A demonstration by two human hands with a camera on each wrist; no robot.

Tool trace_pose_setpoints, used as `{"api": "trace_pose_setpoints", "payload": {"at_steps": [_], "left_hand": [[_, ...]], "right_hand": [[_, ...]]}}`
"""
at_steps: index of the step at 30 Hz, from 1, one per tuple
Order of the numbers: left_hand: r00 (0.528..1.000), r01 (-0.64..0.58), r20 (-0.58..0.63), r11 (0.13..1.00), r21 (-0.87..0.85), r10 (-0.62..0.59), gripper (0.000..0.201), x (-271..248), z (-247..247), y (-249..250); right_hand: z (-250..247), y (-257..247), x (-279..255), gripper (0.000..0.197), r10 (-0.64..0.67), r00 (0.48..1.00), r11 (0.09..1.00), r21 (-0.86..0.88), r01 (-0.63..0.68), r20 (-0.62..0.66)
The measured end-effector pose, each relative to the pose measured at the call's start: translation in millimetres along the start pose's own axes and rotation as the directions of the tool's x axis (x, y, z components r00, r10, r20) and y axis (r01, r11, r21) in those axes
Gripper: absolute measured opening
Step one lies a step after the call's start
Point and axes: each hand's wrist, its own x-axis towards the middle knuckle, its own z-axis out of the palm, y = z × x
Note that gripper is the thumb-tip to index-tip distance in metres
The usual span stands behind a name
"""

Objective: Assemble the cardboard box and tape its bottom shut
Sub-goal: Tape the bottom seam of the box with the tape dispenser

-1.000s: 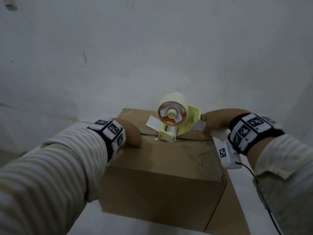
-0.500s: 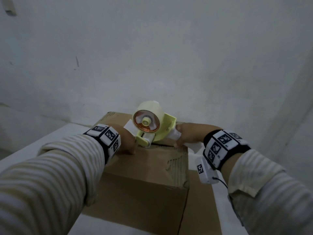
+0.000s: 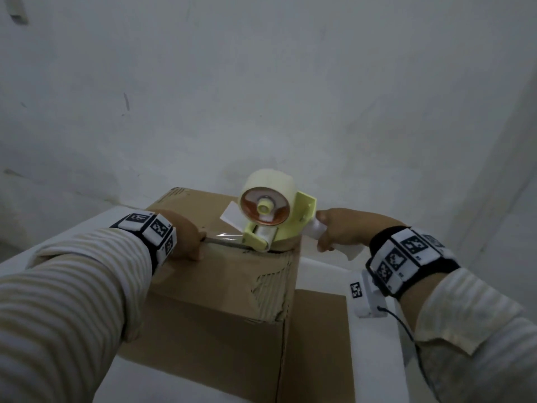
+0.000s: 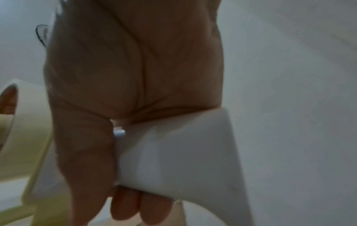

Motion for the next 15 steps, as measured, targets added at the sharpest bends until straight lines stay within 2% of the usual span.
{"api": "trace_pose_setpoints", "payload": {"at_steps": [3, 5, 10, 12, 14, 15], "left_hand": [[1.0, 0.006, 0.014, 1.0, -0.02, -0.005, 0.068, 0, -1, 3], [1.0, 0.024, 0.017, 0.999, -0.024, -0.024, 0.066, -3, -3, 6], [0.995, -0.046, -0.097, 0.996, -0.072, 0.039, 0.042, -17, -7, 25], [0.986, -0.145, -0.106, 0.978, -0.149, 0.13, 0.049, -18, -12, 44], [0.969, -0.247, -0.073, 0.938, -0.244, 0.236, 0.066, -16, -19, 64], [0.967, -0.256, -0.061, 0.93, -0.264, 0.249, 0.075, -14, -20, 70]], "right_hand": [[-5, 13, -10, 0.025, 0.062, 0.998, 0.998, -0.02, -0.062, -0.006], [-1, 13, -11, 0.017, 0.062, 0.998, 0.998, -0.01, -0.062, 0.0], [7, 8, -10, 0.027, 0.028, 0.997, 0.999, 0.027, -0.027, -0.07], [8, 6, -10, 0.027, 0.025, 0.996, 1.0, 0.014, -0.024, -0.081], [9, 5, -11, 0.024, 0.023, 0.996, 1.0, 0.016, -0.021, -0.087], [9, 6, -12, 0.024, 0.02, 0.996, 1.0, 0.022, -0.018, -0.092]]}}
